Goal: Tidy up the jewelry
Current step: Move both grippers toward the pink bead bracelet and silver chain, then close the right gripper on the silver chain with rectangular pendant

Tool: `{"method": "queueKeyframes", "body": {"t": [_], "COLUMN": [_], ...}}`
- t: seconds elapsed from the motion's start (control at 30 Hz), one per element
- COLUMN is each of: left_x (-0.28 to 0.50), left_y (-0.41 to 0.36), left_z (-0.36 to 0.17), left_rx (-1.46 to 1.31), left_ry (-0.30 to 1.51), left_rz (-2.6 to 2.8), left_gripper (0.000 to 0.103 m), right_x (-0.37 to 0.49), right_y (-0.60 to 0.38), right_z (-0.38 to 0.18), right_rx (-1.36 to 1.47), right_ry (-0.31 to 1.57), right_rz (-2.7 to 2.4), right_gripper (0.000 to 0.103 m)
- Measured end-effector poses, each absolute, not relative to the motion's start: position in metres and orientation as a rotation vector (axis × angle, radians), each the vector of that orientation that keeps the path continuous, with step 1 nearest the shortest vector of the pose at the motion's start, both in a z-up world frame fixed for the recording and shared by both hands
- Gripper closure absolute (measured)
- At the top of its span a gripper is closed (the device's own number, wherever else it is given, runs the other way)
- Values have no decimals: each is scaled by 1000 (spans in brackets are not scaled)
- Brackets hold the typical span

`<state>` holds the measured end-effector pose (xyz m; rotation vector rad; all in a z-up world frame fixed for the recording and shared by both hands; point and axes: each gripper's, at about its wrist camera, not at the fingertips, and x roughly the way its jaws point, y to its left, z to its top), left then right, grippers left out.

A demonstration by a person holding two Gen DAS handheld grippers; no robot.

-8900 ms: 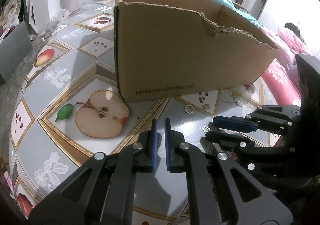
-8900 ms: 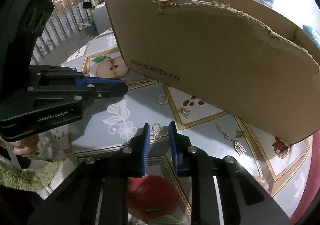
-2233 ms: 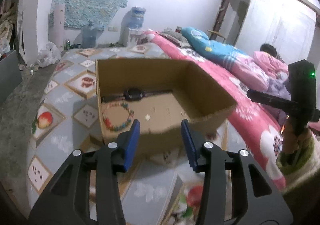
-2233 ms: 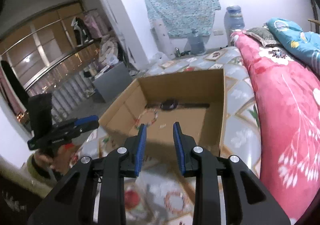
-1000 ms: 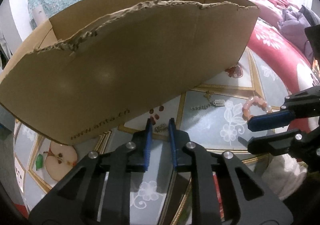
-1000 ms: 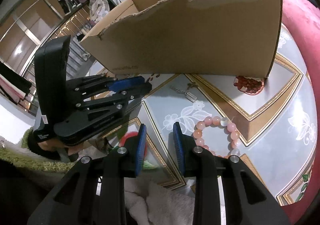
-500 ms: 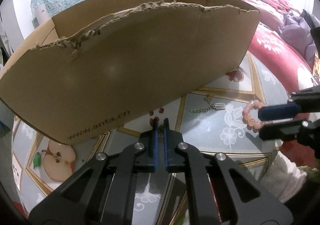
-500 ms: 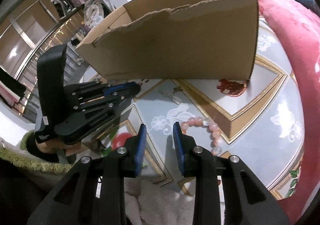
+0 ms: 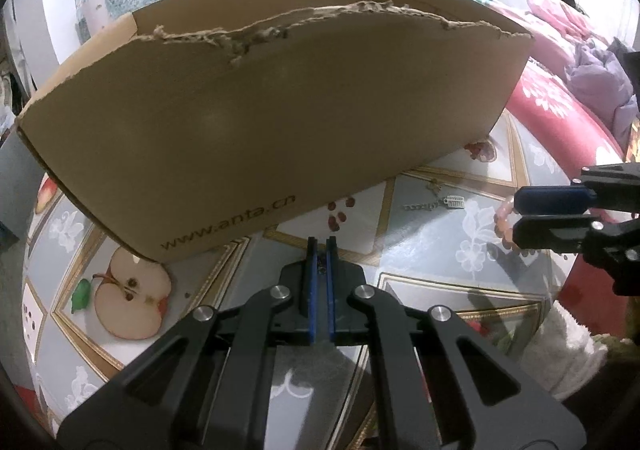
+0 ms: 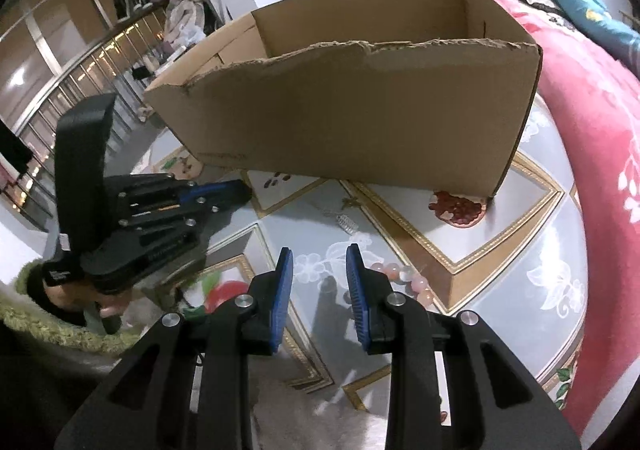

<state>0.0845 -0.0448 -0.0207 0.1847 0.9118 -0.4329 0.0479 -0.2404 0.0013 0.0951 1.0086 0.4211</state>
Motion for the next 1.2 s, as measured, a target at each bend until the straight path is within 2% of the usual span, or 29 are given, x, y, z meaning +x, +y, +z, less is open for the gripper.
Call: {"method": "queueKeyframes", "body": {"t": [0.37, 0.5, 0.73, 0.87, 1.2], "left_x": [87, 87, 88, 88, 87], "left_y": [-42, -40, -39, -39, -38], "left_z": [-21, -21, -21, -21, -21], "left_rx": [164, 161, 160, 160, 164], "left_ry": [914, 915, 916, 916, 914], "left_rz": [-437, -438, -439, -439, -438], "left_gripper": [100, 100, 100, 100, 100], "right_x": [68, 78, 83, 84, 77], "right_y": [-224, -220, -213, -211, -217], "right_z": [-9, -15, -19, -19, -17], "right_rx": [-10, -27, -120, -156, -84], "right_ry": [1011, 1024, 1024, 1033, 1072], "right_rz": [394, 394, 401, 405, 443], "right_gripper": [77, 83, 87, 96, 100]}}
